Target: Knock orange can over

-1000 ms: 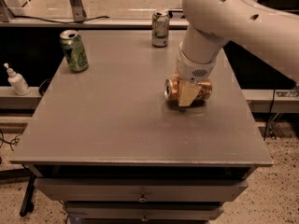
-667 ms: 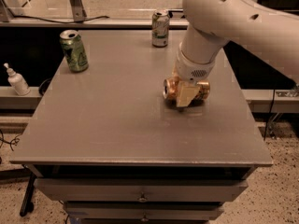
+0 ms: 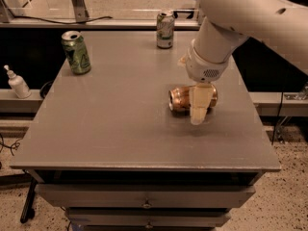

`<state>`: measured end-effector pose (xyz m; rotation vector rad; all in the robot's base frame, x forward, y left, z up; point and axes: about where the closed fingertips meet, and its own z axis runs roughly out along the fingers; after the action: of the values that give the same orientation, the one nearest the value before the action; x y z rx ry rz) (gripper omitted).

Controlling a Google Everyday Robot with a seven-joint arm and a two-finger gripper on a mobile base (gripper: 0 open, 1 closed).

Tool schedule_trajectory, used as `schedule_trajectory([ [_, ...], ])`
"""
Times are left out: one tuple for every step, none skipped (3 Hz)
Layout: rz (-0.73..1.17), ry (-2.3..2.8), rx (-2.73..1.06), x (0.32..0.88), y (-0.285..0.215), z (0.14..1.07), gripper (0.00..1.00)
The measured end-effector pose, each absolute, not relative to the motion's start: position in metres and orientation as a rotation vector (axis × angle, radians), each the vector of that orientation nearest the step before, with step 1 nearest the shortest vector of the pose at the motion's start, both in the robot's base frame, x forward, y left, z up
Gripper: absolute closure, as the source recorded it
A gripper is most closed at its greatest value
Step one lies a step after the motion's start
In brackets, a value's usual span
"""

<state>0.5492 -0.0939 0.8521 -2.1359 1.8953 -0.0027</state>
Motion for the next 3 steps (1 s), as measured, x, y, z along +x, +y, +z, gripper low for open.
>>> schedule_trajectory([
  [0.093, 1.896, -2.046, 0.545, -0.111, 0.866, 0.00],
  [0.199, 1.909, -1.915, 0.542, -0.145, 0.881, 0.00],
  [0.318, 1.923, -1.781, 0.539, -0.184, 0.890, 0.00],
])
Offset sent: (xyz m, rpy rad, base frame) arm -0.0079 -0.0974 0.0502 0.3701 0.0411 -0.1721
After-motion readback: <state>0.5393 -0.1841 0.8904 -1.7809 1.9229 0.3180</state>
